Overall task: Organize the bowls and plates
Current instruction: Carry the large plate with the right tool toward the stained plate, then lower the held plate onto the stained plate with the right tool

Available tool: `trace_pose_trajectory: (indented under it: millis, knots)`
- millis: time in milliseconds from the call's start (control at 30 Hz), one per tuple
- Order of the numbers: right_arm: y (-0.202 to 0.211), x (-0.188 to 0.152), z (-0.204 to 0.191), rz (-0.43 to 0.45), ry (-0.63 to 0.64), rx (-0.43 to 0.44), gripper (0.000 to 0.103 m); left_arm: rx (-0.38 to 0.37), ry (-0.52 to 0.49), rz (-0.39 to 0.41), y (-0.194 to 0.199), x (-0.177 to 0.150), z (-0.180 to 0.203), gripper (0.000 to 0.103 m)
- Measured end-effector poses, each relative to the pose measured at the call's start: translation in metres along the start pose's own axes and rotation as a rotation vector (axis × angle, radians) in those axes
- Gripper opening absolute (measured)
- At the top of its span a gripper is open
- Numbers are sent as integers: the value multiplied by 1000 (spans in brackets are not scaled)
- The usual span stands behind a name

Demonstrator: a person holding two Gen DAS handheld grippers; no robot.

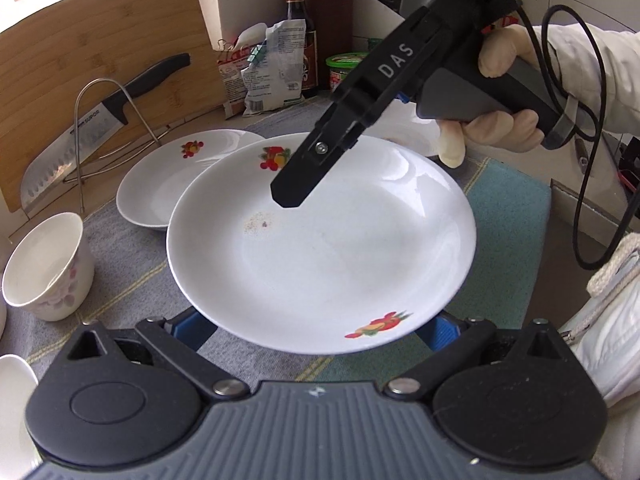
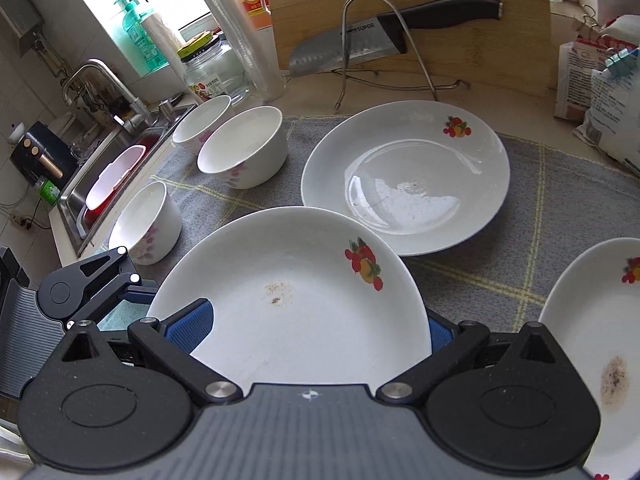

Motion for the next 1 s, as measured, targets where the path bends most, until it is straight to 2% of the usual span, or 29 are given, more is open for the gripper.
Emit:
trace_pose_trajectory:
  millis: [433,1000]
  knots:
    - [52,-10,45,73,-53,-67,103,-70,-70,26,-30,46,32,102]
    - [91,-18,96,116,-111,-111,103,-127,-109,26,-66,82,62,102]
Point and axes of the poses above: each gripper's, at about its wrist camera, not at the fingertips, and y roughly against the way its jaws point, z to its right, x to its top, the point moved 7 cm from there along -y, roughly the way its jaws point, and after that the axes turned 13 degrees about x, right-handed, at the moved point
